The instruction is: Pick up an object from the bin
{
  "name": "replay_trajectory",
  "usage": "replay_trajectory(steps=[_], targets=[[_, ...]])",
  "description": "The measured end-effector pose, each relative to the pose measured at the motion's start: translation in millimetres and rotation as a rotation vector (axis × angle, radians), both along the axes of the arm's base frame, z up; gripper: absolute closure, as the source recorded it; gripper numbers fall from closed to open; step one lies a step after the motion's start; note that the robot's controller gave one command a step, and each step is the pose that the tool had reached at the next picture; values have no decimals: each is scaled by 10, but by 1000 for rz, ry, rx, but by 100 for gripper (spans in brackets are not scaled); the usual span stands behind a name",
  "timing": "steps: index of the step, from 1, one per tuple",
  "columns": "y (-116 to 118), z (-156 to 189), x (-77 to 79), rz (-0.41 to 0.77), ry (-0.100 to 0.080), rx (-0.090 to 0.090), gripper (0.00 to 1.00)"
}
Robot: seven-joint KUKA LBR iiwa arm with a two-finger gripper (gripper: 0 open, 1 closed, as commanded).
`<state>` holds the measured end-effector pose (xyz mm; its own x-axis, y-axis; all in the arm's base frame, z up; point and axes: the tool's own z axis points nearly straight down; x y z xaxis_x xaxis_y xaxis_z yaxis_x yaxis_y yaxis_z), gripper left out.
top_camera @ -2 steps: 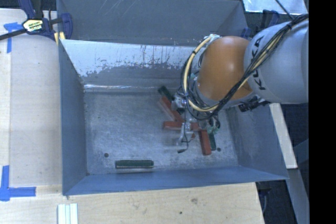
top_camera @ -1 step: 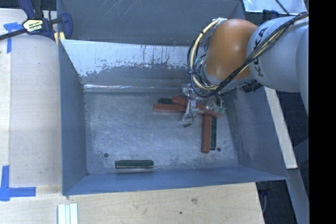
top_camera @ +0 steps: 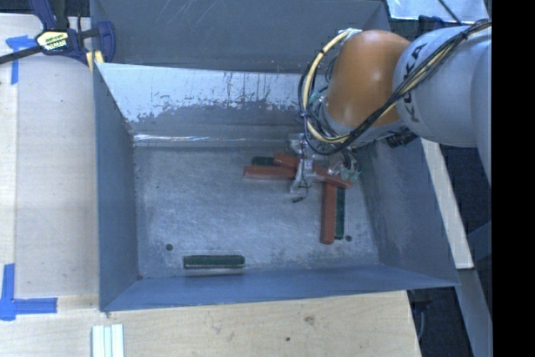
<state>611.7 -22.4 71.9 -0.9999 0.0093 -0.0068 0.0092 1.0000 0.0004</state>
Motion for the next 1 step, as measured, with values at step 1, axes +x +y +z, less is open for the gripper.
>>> replay_trajectory(steps=[1], targets=[[100,1627,-45,-3,0,0,100]])
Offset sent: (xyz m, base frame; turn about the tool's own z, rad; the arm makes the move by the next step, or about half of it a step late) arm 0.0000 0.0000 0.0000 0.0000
